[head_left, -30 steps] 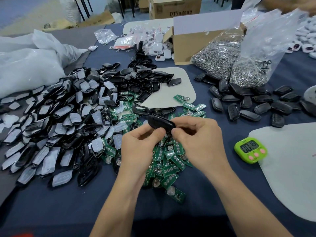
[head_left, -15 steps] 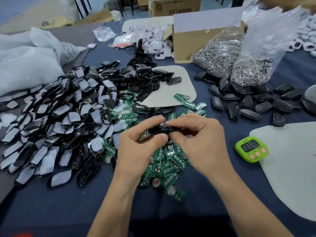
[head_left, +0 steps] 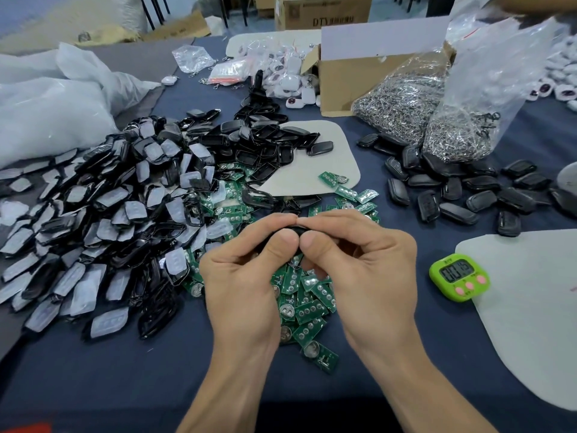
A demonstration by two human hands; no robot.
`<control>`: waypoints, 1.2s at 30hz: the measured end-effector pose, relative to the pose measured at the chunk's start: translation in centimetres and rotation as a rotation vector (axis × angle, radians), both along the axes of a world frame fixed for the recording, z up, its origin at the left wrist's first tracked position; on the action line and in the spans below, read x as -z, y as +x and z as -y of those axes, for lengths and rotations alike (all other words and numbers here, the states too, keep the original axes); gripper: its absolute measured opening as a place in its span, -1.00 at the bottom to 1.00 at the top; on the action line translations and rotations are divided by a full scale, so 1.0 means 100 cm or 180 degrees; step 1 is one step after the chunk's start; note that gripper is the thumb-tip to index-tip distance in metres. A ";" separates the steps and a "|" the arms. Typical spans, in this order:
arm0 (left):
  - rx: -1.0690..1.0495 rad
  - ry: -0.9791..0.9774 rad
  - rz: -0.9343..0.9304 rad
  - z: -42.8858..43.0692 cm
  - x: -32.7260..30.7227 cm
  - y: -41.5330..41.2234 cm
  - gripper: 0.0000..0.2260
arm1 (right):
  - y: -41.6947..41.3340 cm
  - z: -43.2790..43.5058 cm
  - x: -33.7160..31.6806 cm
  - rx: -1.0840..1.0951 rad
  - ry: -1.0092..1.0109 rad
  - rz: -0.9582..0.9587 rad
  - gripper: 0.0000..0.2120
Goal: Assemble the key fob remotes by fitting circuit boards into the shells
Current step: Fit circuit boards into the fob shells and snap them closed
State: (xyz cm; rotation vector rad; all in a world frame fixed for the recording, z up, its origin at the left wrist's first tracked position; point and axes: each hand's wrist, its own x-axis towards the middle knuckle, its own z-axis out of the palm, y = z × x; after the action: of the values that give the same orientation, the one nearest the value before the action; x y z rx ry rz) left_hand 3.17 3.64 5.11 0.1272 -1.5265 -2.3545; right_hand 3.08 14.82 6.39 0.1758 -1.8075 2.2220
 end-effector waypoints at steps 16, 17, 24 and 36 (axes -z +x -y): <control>0.0155 -0.0630 0.0331 0.008 0.029 -0.004 -0.61 | -0.014 -0.014 0.035 -0.0400 -0.0592 0.0980 -0.61; 0.0153 -0.0700 0.0273 0.007 0.029 -0.004 -0.62 | -0.015 -0.018 0.035 -0.0494 -0.0488 0.0932 -0.60; -0.0012 -0.1291 0.0406 0.015 0.036 -0.015 -0.56 | -0.031 -0.031 0.038 -0.0731 0.0408 0.0629 -0.67; -0.0640 -0.2284 0.1493 0.059 0.057 -0.051 -0.79 | -0.112 -0.053 0.053 -0.0528 0.0288 0.1551 -0.73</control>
State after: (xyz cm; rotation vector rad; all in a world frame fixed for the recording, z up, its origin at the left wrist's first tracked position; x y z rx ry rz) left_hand -1.88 -2.22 -0.63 0.6495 -2.3473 -1.5609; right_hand -8.12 20.14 1.09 -0.2289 -2.2100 2.4560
